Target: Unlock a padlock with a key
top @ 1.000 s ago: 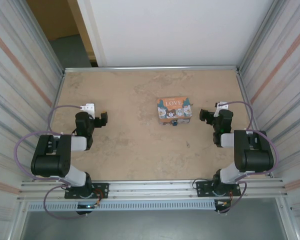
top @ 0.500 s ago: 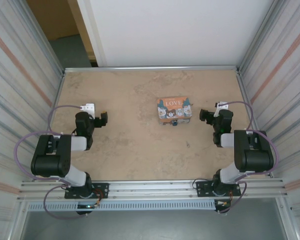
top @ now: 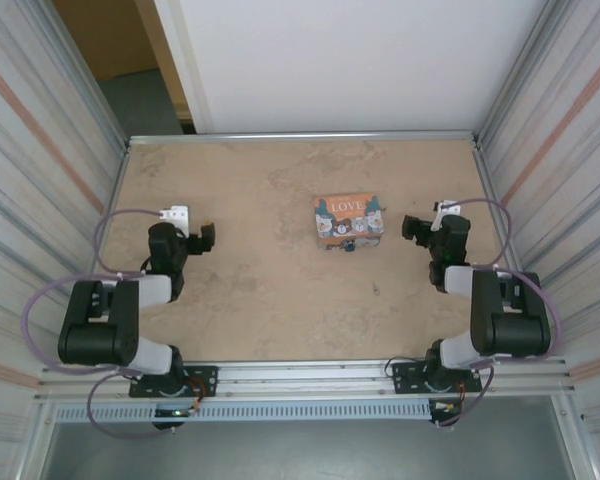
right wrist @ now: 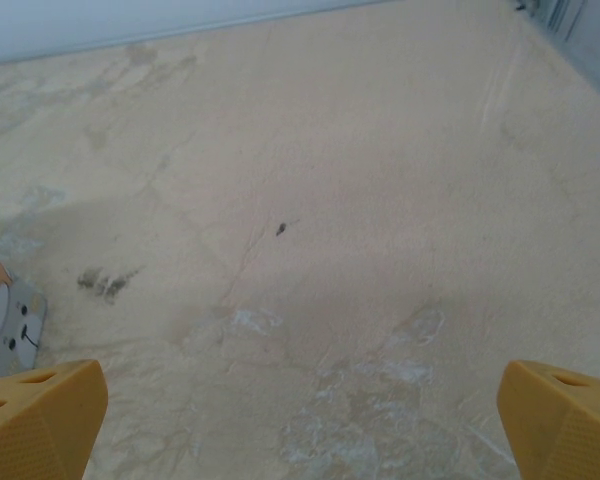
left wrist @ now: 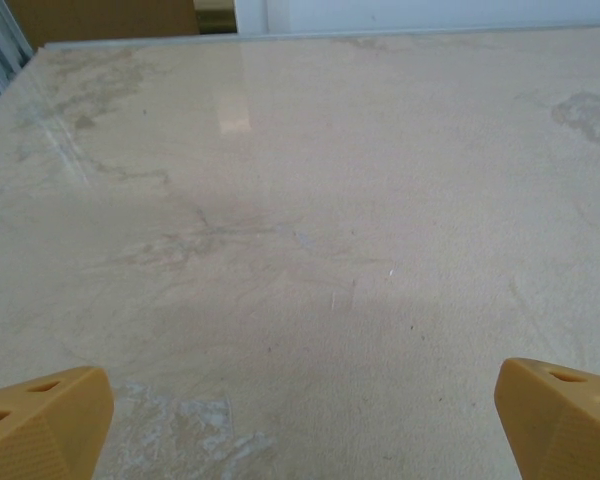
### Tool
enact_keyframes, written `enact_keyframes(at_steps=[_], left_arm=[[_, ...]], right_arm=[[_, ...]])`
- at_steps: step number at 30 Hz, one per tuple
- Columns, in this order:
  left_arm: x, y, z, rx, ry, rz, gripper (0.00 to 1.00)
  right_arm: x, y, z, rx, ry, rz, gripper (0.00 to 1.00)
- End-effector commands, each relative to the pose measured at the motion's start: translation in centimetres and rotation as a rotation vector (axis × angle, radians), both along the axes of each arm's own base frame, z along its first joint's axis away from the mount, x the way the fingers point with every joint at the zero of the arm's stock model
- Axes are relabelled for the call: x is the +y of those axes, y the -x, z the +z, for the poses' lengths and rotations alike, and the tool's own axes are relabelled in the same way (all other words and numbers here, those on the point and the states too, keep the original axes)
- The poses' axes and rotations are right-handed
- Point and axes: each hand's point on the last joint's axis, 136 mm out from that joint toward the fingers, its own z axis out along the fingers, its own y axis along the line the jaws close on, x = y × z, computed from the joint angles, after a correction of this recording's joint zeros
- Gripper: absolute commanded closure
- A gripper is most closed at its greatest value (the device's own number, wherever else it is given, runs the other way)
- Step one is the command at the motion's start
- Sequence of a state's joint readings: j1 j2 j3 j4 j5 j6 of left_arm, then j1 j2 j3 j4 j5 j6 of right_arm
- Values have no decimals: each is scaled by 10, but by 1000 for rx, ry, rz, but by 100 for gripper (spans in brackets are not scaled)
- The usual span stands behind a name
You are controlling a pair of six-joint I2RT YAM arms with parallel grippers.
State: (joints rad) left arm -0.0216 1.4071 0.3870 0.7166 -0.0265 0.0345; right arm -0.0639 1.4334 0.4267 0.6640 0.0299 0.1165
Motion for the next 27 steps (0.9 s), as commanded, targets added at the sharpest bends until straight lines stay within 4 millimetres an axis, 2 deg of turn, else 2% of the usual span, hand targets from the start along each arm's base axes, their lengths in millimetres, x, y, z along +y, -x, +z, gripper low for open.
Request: enact_keyframes(at_steps=[1, 7, 12, 18, 22, 27], left_arm=[[1, 1, 29, -49, -18, 4, 1], [1, 11, 67, -54, 77, 44, 1], [-8, 17, 77, 86, 260, 71, 1], [-47, 25, 88, 162, 475, -57, 1], [-76, 35, 87, 233, 466, -119, 1], [-130, 45, 85, 314, 445, -230, 1]], right_arm=[[-8, 4, 19, -13, -14, -33, 1], [-11, 20, 51, -29, -69, -52, 1], [-6, 34, 69, 11, -170, -58, 1], [16, 43, 76, 118, -309, 22, 1], [29, 49, 72, 215, -377, 69, 1], [44, 52, 68, 300, -440, 131, 1]])
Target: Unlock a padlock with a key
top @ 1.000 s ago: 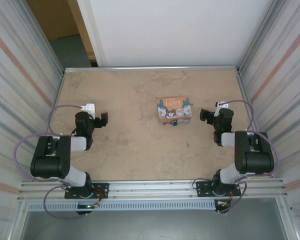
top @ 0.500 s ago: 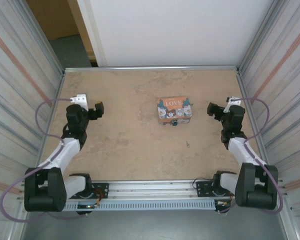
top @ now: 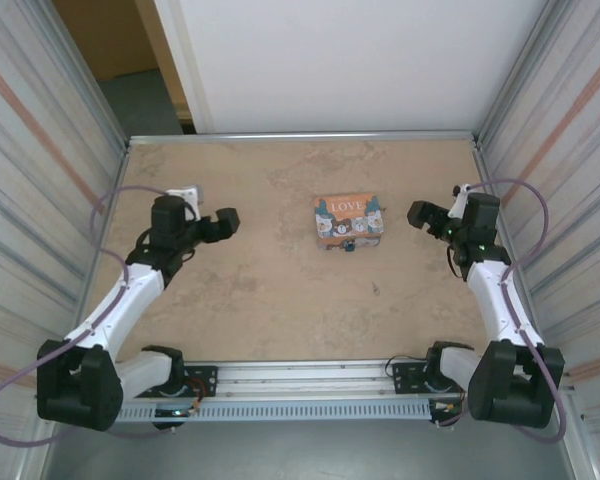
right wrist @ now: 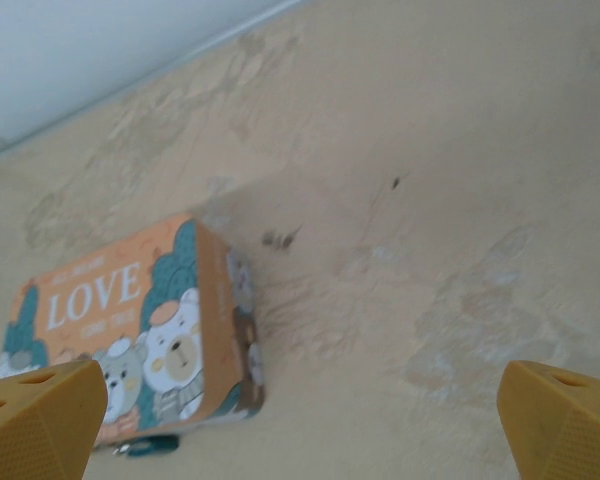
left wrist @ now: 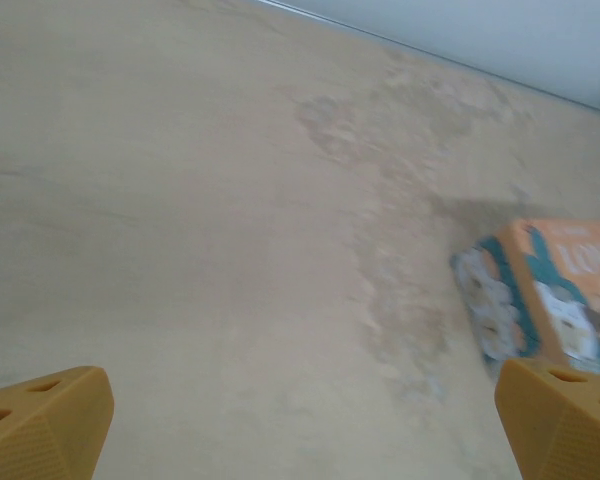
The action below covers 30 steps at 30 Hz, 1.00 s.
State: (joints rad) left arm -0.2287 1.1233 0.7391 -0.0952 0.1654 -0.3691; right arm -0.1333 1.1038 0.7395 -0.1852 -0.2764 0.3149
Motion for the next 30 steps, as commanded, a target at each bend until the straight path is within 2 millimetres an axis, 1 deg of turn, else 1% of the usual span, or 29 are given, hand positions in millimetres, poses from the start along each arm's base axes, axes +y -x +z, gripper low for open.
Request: enact_keyframes(at_steps=[1, 6, 9, 13, 15, 22, 30], left_arm=[[-36, 8, 2, 61, 28, -79, 1], [-96, 10, -5, 117, 55, -201, 1], [-125, 8, -13, 167, 67, -252, 1], [-158, 2, -23, 220, 110, -305, 1], [-170, -2, -28, 252, 137, -321, 1], [-200, -18, -43, 333, 213, -359, 1], [-226, -35, -58, 393, 283, -380, 10]], right_arm=[[16, 12, -11, 110, -102, 53, 1], [29, 11, -20, 158, -168, 110, 1], [35, 8, -26, 194, -204, 137, 1], [42, 4, -39, 253, -230, 160, 1], [45, 2, -43, 268, -231, 172, 1], [60, -10, -54, 301, -232, 213, 1], [81, -25, -63, 339, -262, 274, 1]])
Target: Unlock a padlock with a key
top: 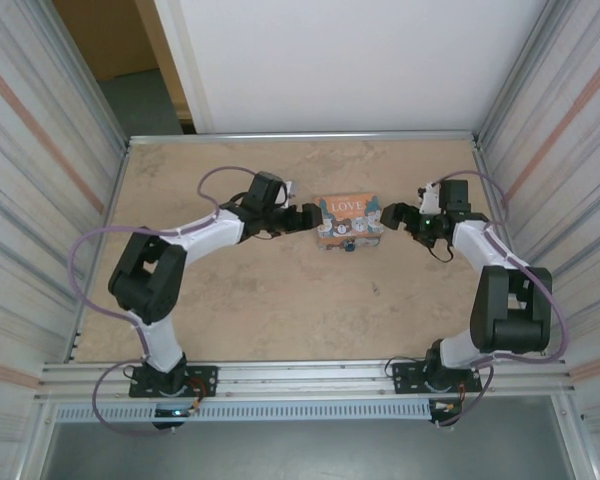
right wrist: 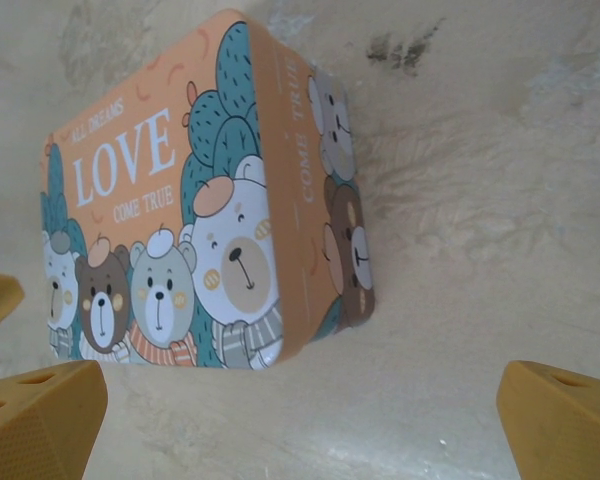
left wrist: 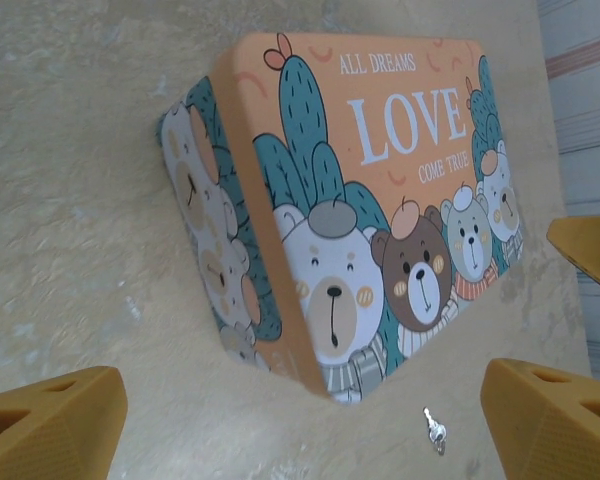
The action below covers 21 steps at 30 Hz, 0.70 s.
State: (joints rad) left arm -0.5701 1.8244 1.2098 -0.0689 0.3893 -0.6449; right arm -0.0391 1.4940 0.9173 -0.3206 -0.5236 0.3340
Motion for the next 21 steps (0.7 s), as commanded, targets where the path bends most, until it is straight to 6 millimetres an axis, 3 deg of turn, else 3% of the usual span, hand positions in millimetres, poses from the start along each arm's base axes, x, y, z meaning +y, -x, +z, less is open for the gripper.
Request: enact_keyframes(at_steps=[1, 10, 21], left_arm=[[-20, -6, 9, 21, 81, -23, 11], [-41, -16, -4, 75, 114, -49, 16], [-57, -22, -13, 109, 136, -75, 20]], right_arm=[[14, -9, 4, 9, -47, 25, 1], [35, -25, -4, 40, -71, 72, 1], [50, -31, -12, 66, -82, 104, 1]])
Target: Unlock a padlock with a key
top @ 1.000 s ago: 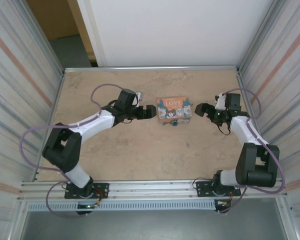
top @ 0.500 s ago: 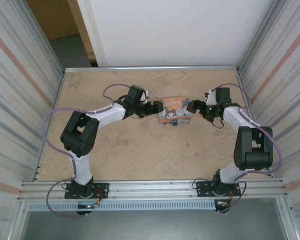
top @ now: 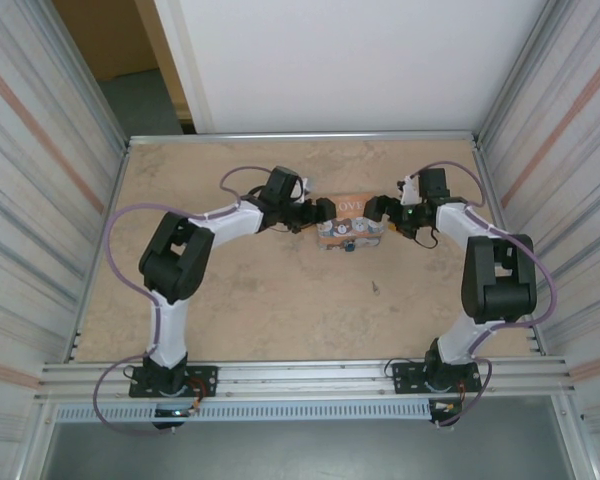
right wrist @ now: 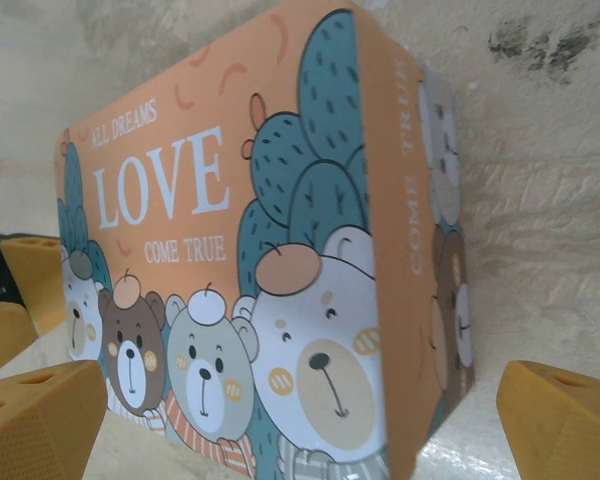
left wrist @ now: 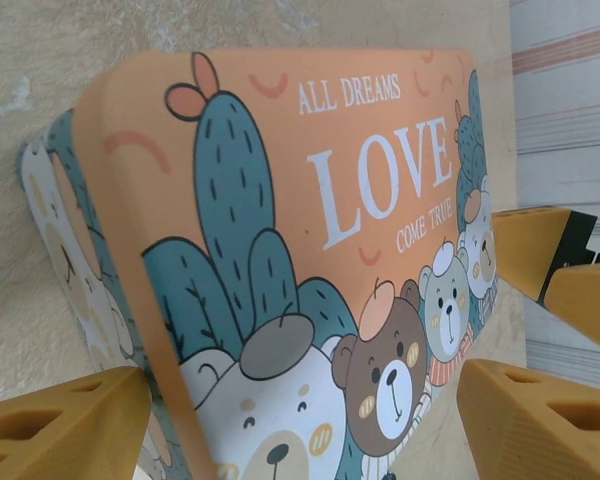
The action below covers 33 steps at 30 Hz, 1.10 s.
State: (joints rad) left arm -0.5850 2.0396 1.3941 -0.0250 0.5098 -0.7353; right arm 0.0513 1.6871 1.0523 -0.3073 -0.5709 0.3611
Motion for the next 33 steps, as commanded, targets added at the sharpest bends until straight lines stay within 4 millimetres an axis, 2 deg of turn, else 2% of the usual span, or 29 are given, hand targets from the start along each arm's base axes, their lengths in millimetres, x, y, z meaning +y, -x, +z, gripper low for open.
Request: enact_keyframes(at_steps=[1, 17, 28, 33], left_arm=[[-12, 0, 6, 8, 32, -29, 20], [-1, -12, 11, -17, 19, -11, 21], [26, -28, 19, -33, 15, 43, 21], [39, -35, 16, -21, -2, 65, 21]], right_arm=[[9, -4, 4, 10, -31, 11, 1], [37, 0, 7, 24, -58, 85, 1], [74, 2, 11, 21, -71, 154, 2], [92, 3, 11, 24, -78, 185, 2]])
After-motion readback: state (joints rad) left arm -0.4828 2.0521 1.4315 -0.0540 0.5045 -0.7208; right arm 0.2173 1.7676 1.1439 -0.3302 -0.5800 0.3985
